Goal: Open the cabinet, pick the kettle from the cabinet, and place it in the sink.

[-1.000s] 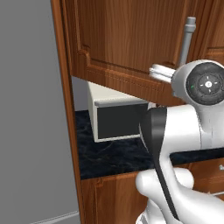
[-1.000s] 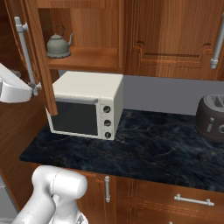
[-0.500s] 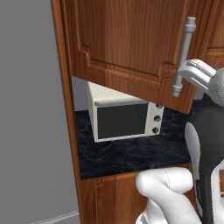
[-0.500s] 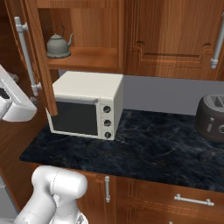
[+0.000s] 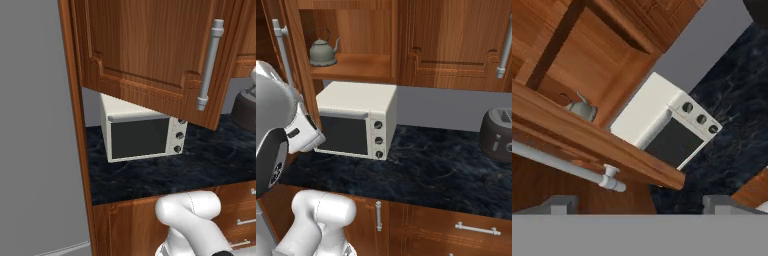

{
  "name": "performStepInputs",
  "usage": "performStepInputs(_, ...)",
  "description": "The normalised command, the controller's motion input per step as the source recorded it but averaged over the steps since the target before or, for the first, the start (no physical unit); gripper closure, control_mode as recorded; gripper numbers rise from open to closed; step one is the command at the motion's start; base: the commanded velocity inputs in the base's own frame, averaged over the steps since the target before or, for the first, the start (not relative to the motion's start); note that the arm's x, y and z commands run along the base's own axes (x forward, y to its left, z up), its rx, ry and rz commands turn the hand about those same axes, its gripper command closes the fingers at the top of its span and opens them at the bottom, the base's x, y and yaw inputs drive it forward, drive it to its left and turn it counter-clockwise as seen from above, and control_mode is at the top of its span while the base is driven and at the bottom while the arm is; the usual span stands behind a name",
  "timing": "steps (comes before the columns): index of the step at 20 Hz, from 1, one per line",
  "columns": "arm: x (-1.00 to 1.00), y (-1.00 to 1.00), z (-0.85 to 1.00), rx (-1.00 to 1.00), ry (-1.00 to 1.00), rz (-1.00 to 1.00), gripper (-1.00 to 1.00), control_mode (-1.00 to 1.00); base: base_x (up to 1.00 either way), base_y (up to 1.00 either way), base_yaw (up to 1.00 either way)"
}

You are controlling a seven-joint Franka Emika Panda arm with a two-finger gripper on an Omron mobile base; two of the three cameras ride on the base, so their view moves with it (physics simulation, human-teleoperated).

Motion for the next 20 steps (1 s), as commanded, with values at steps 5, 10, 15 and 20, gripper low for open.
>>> performStepInputs(5, -0.01, -0.26, 0.04, 0.27, 0.0, 0.25, -1.0, -1.0, 0.0, 0.0, 0.0)
performStepInputs(10, 0.05, -0.16, 0.01, 0.27, 0.02, 0.19, -1.0, -1.0, 0.0, 0.0, 0.0)
performStepInputs(15, 0.2, -0.02, 0.0, 0.22, 0.01, 0.16, -1.0, -1.0, 0.0, 0.0, 0.0)
performStepInputs(20, 0.31, 0.05, 0.0, 0.14, 0.0, 0.18, -1.0, -1.0, 0.0, 0.0, 0.0)
